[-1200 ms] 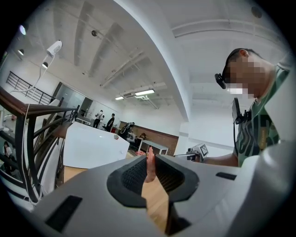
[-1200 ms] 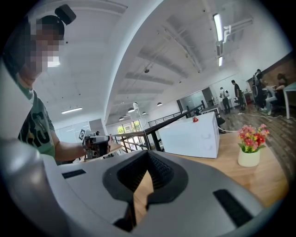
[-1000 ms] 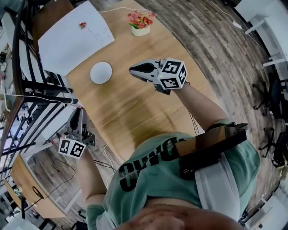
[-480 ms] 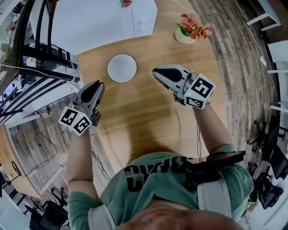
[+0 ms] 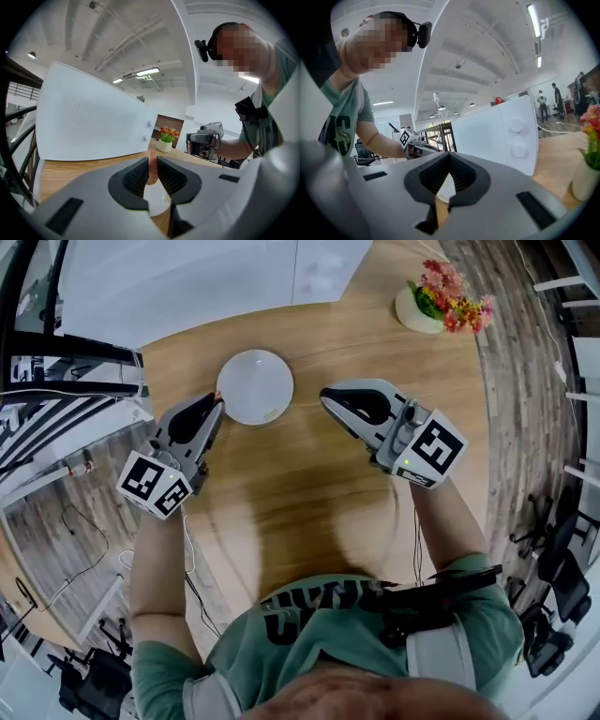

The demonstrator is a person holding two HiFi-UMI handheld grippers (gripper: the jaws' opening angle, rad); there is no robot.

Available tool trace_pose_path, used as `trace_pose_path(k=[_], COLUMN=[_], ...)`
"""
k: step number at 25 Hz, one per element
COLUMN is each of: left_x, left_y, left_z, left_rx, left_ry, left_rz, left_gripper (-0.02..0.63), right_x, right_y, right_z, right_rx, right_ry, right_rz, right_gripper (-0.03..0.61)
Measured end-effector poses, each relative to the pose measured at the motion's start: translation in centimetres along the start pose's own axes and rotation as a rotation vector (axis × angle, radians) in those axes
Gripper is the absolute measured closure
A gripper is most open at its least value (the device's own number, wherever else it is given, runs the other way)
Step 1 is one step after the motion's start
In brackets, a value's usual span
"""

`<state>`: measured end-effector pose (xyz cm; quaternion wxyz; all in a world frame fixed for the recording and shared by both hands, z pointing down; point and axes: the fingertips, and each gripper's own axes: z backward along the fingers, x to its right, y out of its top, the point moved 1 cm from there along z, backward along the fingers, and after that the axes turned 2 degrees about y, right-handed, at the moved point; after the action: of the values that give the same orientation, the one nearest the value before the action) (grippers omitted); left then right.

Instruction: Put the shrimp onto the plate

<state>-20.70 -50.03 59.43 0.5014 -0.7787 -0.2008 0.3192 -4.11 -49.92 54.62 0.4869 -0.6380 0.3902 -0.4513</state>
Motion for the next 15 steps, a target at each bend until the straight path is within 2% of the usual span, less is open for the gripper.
trace_pose_path(k=[4, 8, 15], left_x=[-0.3, -0.8, -1.3], left_y=[-1.7, -3.2, -4.7], left_z=[-1.1, -2.7, -4.6], left_rx=[-0.01, -0.048, -0.159], left_ry=[0.003, 0.015, 0.019], left_rz=[-0.04, -0.145, -0.255], left_gripper=[0.554, 0.554, 0.554], right_x=[0.5, 0.9, 1.3], right_y=[-1.0, -2.0, -3.8], right_z=[-1.0, -1.9, -2.9], right_rx=[0.007, 0.002, 0.002], right_ry=[0.012, -0.001, 0.009], right_rz=[0.012, -0.012, -0.014], right_gripper=[0.572, 0.572, 0.572])
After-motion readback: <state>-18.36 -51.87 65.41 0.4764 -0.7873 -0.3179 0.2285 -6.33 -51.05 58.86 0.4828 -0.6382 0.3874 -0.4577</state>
